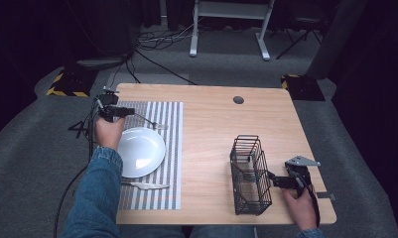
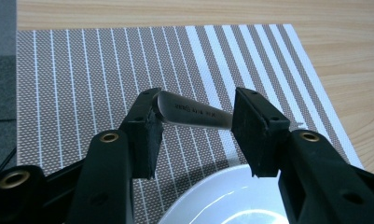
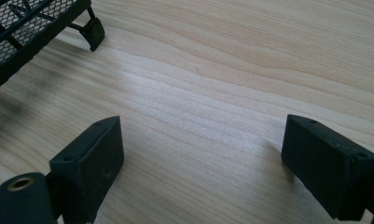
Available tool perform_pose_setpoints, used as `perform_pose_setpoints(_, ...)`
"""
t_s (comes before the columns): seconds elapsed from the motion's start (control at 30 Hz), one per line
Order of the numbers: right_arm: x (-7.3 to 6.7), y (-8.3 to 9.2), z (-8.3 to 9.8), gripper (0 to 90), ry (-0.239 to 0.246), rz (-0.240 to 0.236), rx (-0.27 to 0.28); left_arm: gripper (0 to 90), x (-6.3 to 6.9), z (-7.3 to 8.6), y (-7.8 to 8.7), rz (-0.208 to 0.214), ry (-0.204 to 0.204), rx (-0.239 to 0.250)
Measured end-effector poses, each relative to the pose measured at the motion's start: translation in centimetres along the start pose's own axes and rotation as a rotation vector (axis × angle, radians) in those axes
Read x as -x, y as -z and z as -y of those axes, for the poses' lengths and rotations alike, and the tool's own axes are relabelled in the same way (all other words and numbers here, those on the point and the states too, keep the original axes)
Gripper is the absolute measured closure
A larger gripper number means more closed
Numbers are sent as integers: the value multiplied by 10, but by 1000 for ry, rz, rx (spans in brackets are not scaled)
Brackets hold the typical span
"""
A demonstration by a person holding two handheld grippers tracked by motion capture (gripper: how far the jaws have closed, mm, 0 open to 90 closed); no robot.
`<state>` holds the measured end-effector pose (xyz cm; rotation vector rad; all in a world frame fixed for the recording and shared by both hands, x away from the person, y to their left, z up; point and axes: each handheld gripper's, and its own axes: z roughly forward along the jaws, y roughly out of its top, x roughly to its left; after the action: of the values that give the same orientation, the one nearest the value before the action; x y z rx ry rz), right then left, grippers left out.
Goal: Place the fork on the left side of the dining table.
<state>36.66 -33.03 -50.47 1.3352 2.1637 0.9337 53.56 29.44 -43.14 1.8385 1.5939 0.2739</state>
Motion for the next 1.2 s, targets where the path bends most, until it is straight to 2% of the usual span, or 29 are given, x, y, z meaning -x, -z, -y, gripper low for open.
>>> perform_pose_setpoints(0.07, 0, 0, 0, 129, -1, 0, 0, 530, 1, 0, -2, 7, 1, -3)
perform_pose_setpoints(0.3, 0, 0, 0, 129, 0, 0, 0, 530, 1, 2, -3, -17, 6, -6)
perform_pose_setpoints(0.43, 0, 0, 0, 128, 0, 0, 0, 532, -3, 5, -3, -20, 28, -8)
perform_pose_setpoints(0.93, 0, 0, 0, 129, 0, 0, 0, 524, -12, 13, -10, -18, 54, -33)
perform_pose_setpoints(1.2, 0, 0, 0, 128, 0, 0, 0, 516, -10, 14, -13, -19, 47, -46)
